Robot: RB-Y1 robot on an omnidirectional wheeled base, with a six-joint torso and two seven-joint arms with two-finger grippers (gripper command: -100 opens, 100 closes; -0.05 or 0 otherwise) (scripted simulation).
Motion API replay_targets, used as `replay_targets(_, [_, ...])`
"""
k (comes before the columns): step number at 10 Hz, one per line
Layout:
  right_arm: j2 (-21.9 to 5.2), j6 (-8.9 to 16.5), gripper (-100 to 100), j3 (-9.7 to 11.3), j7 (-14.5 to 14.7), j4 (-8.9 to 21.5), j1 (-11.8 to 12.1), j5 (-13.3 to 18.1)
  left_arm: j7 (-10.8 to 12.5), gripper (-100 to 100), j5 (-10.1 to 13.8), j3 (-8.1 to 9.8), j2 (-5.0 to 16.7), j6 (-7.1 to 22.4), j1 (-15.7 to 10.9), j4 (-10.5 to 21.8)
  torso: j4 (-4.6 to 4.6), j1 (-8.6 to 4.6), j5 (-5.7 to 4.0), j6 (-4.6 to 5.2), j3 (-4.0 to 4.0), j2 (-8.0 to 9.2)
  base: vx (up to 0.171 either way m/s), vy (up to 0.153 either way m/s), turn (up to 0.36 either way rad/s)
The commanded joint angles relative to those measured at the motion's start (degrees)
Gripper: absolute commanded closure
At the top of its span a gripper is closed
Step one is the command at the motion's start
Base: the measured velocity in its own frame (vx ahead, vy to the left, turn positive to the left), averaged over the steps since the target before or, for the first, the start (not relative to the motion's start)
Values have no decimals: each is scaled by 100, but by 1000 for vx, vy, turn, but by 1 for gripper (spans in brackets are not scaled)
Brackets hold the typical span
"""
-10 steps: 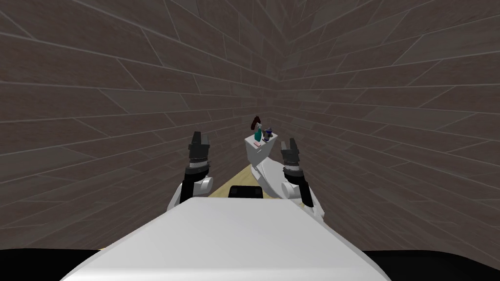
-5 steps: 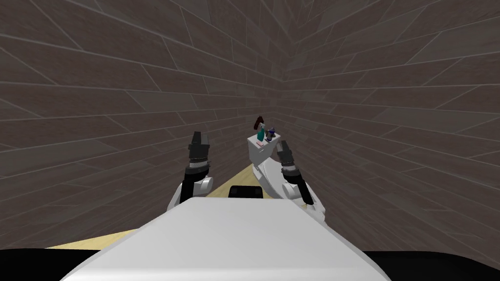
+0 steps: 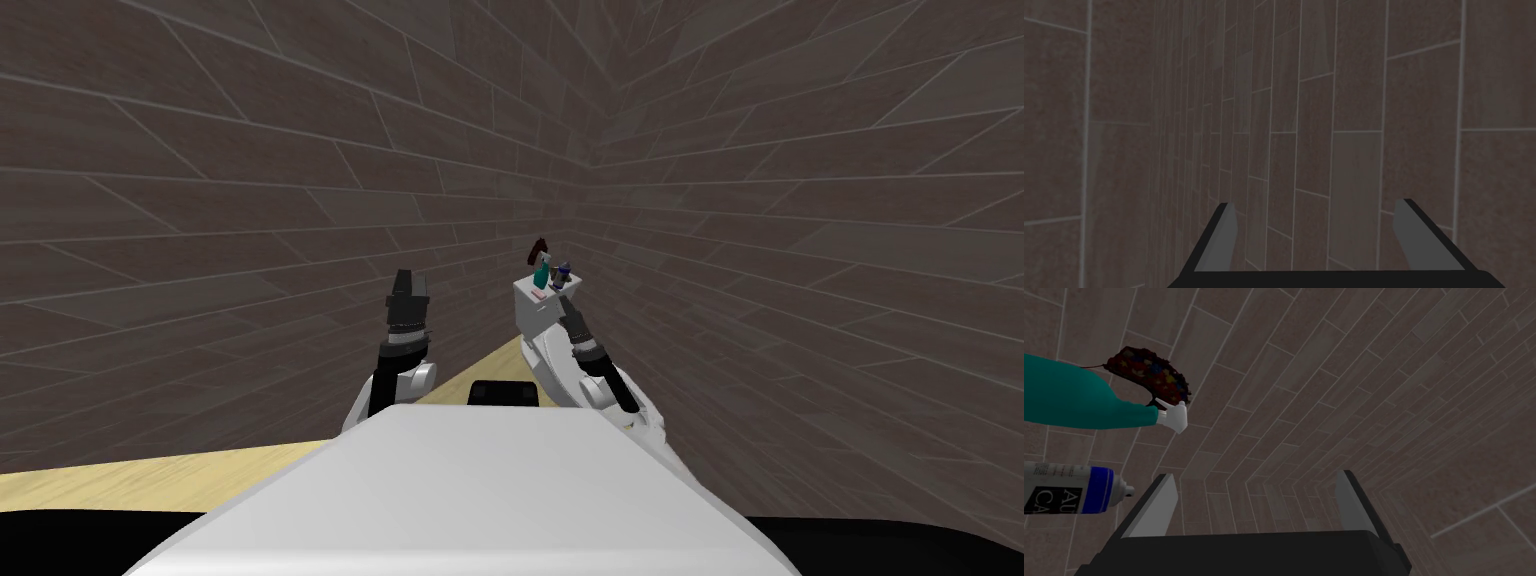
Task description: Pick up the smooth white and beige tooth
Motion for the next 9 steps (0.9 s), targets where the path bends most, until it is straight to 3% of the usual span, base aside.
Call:
replay_targets(1, [-286, -8, -100, 69, 51, 69, 14, -24, 0, 0, 0, 0, 0, 0, 0, 0, 0, 0, 0, 0, 0, 0, -39, 23, 68])
replay_targets(2, [-341, -8, -100, 69, 51, 69, 14, -24, 0, 0, 0, 0, 0, 0, 1, 0, 0, -1, 1, 4, 0, 0, -17, 7, -14])
replay_targets(3, [-573, 38, -100, 241, 156, 246, -58, -59, 0, 0, 0, 1, 0, 0, 1, 0, 0, -6, -1, 4, -2, -5, -34, 10, 147])
replay_targets(4, [-721, 38, -100, 241, 156, 246, -58, -59, 0, 0, 0, 0, 0, 0, 0, 0, -1, -6, -1, 1, -1, -2, -32, 12, 89])
replay_targets(7, [-1275, 134, -100, 594, 363, 609, -196, -130, 0, 0, 0, 0, 0, 0, 1, 0, 1, -1, 1, 3, 0, -1, -38, 26, 120])
replay_targets(9, [-1497, 134, -100, 594, 363, 609, -196, -130, 0, 0, 0, 1, 0, 0, 1, 0, 0, -2, 0, 4, -2, -4, -17, 16, 34])
